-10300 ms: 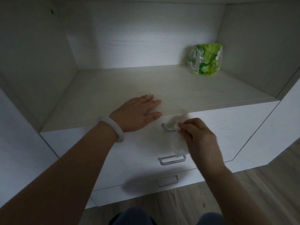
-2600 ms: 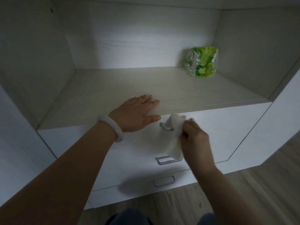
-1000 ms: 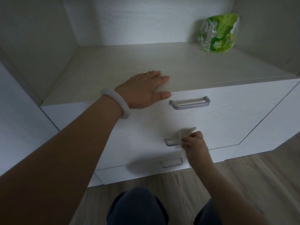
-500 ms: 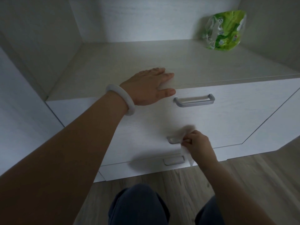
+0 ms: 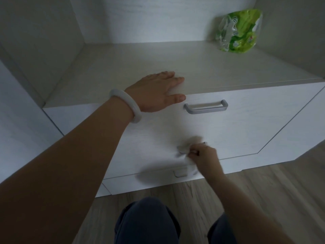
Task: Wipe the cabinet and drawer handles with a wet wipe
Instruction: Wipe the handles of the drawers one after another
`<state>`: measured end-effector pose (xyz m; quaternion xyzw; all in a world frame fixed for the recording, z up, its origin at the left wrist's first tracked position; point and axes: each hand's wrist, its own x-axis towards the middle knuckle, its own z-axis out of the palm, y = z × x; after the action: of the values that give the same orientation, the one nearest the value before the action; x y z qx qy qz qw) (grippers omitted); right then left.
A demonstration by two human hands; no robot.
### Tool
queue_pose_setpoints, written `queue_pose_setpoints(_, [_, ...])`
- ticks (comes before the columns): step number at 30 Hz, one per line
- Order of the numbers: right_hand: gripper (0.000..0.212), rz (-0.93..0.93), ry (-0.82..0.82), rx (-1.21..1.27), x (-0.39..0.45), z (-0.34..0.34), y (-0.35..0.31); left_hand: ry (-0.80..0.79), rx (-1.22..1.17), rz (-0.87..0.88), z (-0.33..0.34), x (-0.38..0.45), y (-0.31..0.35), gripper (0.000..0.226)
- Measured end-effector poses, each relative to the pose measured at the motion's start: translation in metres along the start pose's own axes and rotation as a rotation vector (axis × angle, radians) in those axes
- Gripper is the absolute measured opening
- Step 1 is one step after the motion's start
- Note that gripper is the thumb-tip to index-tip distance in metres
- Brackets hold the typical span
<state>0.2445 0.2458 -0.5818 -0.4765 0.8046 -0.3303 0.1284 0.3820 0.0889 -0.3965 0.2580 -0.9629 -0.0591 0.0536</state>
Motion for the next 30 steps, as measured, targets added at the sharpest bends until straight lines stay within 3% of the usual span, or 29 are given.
queue_pose_setpoints(4, [0.016,-0.036,-0.064,0.089,-0.003,0.003,-0.004,-0.014,-0.005,0.001,-0.002,-0.003,0.0,0.067])
queue_pose_setpoints(9, [0.013,0.016,0.052,-0.013,0.001,-0.016,0.014,-0.01,0.011,-0.002,-0.001,-0.001,0.002,0.067])
queue_pose_setpoints(14, [0.015,-0.111,-0.074,0.005,-0.006,0.013,-0.009,-0.009,0.03,0.007,-0.001,-0.001,0.0,0.068])
queue_pose_setpoints(20, [0.019,0.045,0.039,0.13,0.0,-0.012,0.014,0.011,0.03,0.023,0.001,0.002,-0.001,0.069])
queue_pose_setpoints(25, [0.018,-0.017,-0.087,0.156,-0.004,0.008,-0.005,0.008,0.023,0.017,0.001,0.0,-0.001,0.07])
queue_pose_setpoints(30, [0.023,0.024,0.038,0.1,-0.001,-0.012,0.015,0.018,0.03,0.023,0.001,0.001,-0.001,0.07])
